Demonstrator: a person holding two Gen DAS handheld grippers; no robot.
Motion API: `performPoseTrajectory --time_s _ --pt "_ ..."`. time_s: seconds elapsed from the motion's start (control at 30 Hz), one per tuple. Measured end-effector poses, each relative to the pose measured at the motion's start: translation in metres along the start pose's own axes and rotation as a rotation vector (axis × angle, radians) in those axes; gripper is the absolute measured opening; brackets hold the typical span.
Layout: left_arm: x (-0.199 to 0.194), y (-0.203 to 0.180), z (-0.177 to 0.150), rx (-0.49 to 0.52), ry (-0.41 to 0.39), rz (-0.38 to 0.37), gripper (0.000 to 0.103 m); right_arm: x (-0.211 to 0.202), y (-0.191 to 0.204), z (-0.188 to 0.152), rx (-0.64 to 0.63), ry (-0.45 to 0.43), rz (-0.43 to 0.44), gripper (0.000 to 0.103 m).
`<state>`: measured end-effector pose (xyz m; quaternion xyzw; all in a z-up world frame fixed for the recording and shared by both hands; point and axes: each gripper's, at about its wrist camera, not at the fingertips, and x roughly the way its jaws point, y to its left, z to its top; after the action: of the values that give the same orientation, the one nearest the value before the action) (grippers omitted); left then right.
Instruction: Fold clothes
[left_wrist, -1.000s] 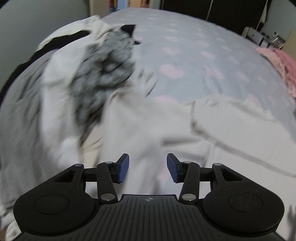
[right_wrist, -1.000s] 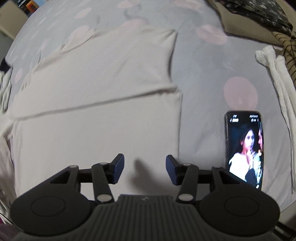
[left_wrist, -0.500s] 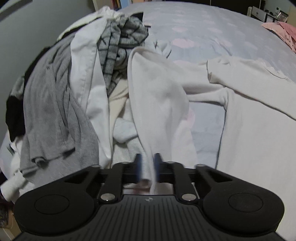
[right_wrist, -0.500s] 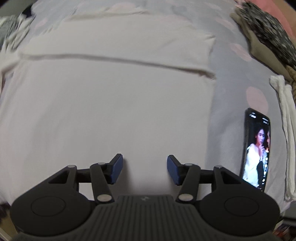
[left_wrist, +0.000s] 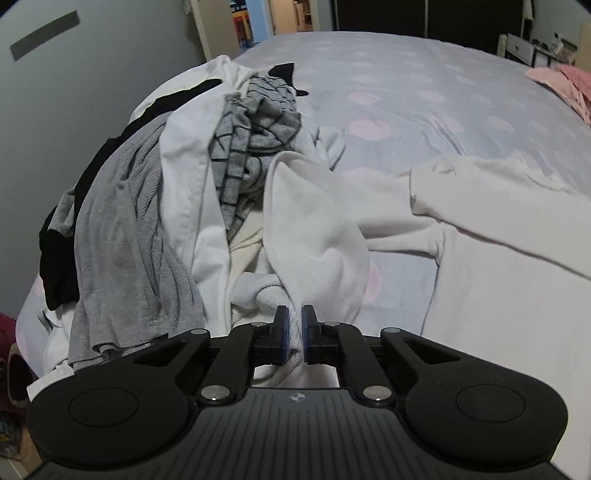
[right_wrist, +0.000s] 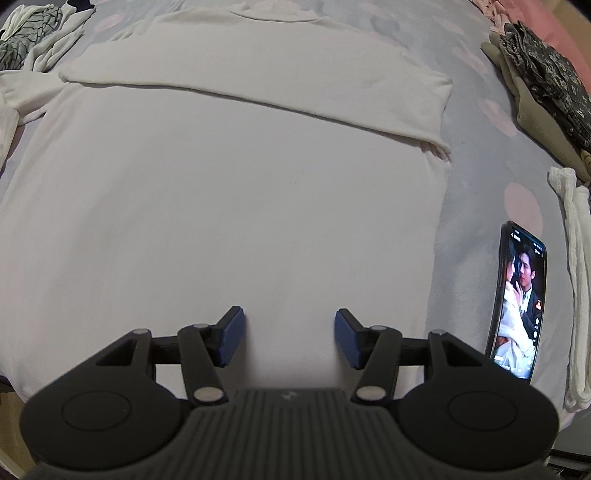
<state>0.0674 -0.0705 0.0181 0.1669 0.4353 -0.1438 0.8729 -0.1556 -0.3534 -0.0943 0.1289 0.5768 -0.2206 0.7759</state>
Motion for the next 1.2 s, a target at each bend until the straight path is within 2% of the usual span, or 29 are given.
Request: performPoseTrajectory --time_s 0.1,0.13,0.23,0.33,0.4,0.47,0.6,0.73,0.8,0.83,1.03,1.1,1.2 --pt "-0.004 -0.007 -0.005 0.024 -0.003 -0.018 0.005 -0.001 0.008 0.004 -0.011 0.000 0.008 0.058" --pt "-0.006 -0.008 -0.006 0.022 0.001 -0.061 0.005 -0.002 0.010 0.005 -0.016 -0.002 0.012 0.058" --pt "-0.011 -0.011 -0.009 0.001 0.002 -0.120 0.005 -0.005 0.016 0.007 -0.029 -0.010 0.021 0.058" --pt "-0.013 -0.011 -0.012 0.023 -0.016 -0.076 0.009 -0.006 0.019 0.007 -0.035 -0.015 0.024 0.058" --pt "-0.012 -0.003 -0.013 -0.005 0.006 -0.090 0.031 -0.006 0.017 0.006 -0.032 -0.016 0.023 0.059" --pt "-0.011 0.005 -0.018 -0.038 0.018 -0.092 0.041 -0.005 0.016 0.006 -0.030 -0.017 0.023 0.060" --pt "-0.002 0.009 -0.026 -0.050 0.064 -0.093 0.041 -0.002 0.013 0.005 -0.018 -0.010 0.014 0.060" --pt "0.012 0.009 -0.031 -0.027 0.078 -0.036 0.040 -0.002 0.014 0.007 -0.017 -0.008 0.015 0.060" --pt "0.015 0.007 -0.034 -0.011 0.094 -0.035 0.011 -0.003 0.018 0.007 -0.027 -0.012 0.020 0.060" --pt "0.016 0.007 -0.035 -0.003 0.112 -0.032 0.008 -0.003 0.019 0.007 -0.031 -0.014 0.022 0.060" --pt "0.016 0.016 -0.039 -0.045 0.155 -0.040 0.010 -0.004 0.022 0.009 -0.046 -0.020 0.027 0.060" --pt "0.021 0.022 -0.041 -0.063 0.183 -0.036 0.023 -0.004 0.020 0.009 -0.044 -0.019 0.027 0.060" --pt "0.030 0.031 -0.045 -0.126 0.221 -0.067 0.028 -0.003 0.019 0.009 -0.041 -0.017 0.025 0.060"
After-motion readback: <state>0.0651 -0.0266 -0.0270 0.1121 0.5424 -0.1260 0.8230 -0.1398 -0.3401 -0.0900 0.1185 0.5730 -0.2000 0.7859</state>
